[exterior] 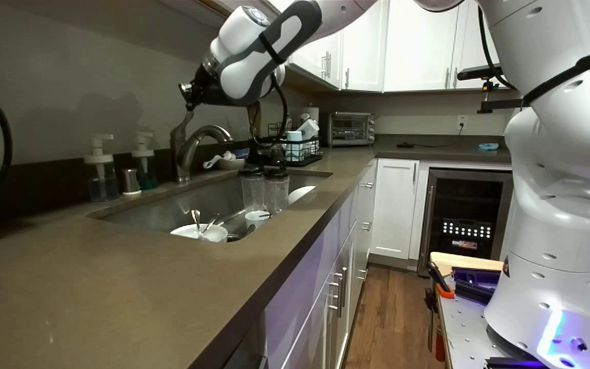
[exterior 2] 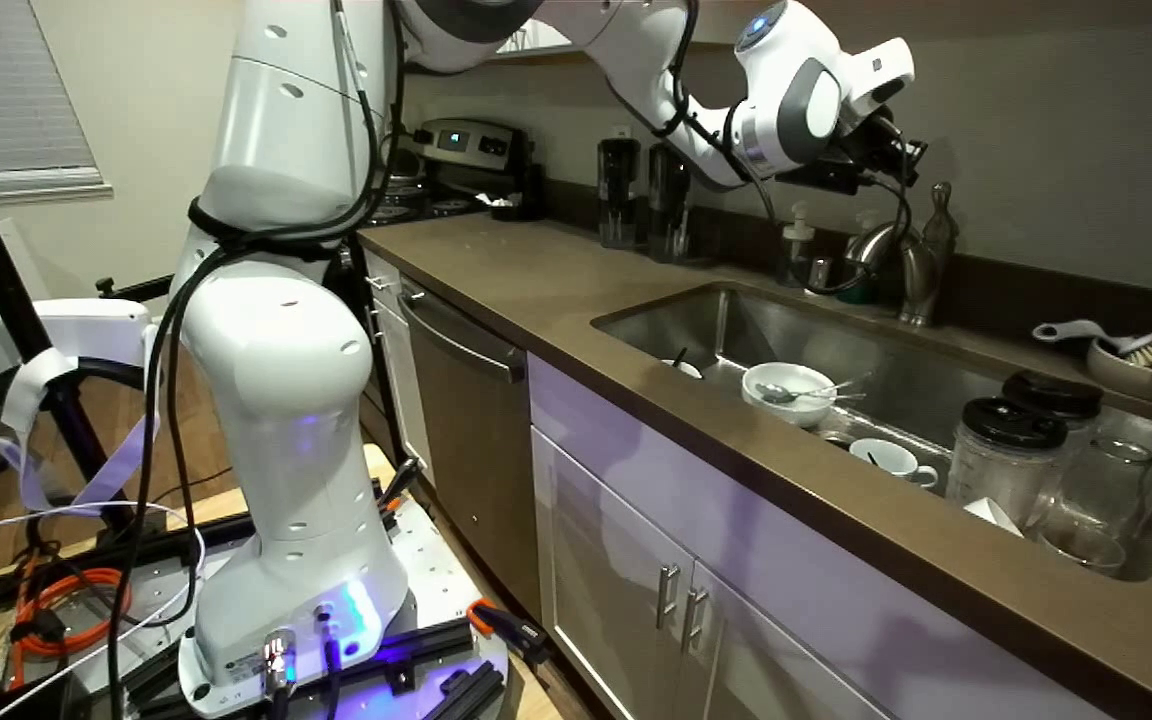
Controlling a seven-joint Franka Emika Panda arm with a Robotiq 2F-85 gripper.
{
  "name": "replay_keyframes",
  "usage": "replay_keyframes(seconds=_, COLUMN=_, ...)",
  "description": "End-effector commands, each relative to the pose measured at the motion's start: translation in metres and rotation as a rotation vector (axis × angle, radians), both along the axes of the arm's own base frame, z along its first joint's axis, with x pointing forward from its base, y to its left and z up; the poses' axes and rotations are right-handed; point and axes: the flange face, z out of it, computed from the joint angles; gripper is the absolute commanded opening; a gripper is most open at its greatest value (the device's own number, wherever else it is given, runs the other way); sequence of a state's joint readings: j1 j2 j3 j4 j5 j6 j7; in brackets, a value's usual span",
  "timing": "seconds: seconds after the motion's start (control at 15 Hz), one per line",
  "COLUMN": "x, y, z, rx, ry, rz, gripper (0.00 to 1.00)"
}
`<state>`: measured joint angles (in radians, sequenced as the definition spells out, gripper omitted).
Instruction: Push the tap lever up
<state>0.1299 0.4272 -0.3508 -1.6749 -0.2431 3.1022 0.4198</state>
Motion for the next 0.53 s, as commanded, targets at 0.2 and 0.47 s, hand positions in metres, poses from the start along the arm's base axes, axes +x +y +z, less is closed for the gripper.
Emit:
replay_keyframes(seconds=0.2, x=0.0144, y=-0.0028, z=-0.0004, rx=0.057, ry=0.06, rz=-0.022, gripper=0.03)
replay_keyframes(seconds=0.47, x=0.0168, y=-0.0099, z=-0.0026, rx=0.085, ry=0.091, rz=-0.053, gripper=0.03)
